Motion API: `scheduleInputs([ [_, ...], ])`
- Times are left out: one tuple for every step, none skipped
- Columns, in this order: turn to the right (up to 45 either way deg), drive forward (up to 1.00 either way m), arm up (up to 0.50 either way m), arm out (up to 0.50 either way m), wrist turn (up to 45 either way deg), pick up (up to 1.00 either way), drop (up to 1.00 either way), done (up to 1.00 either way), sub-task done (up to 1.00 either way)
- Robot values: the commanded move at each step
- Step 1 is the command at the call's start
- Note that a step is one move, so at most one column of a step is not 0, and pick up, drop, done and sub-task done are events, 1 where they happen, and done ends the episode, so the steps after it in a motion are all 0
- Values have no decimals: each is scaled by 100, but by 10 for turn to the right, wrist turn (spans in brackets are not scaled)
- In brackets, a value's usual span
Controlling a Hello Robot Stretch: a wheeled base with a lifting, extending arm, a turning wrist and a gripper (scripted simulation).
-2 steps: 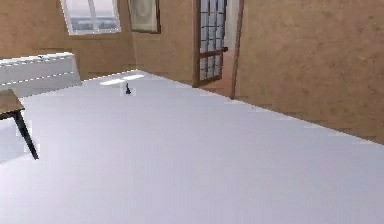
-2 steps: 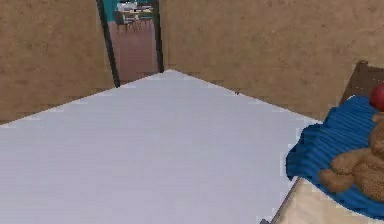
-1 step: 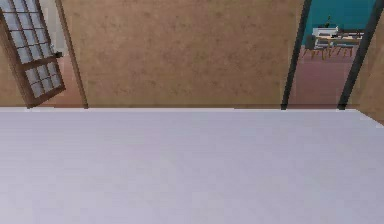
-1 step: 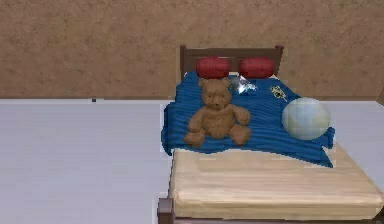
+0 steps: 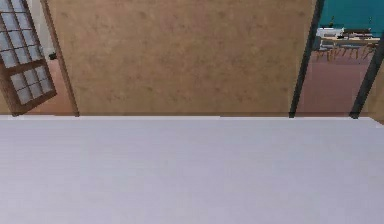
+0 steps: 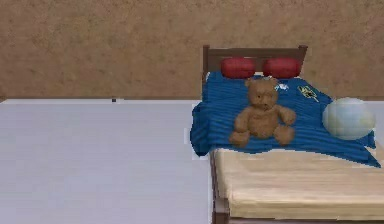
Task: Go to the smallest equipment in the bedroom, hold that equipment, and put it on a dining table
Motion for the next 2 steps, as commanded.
scheduleInputs([
  [420, 0, 0, 0, 0, 0, 0, 0, 0],
  [0, 100, 0, 0, 0, 0, 0, 0, 0],
])
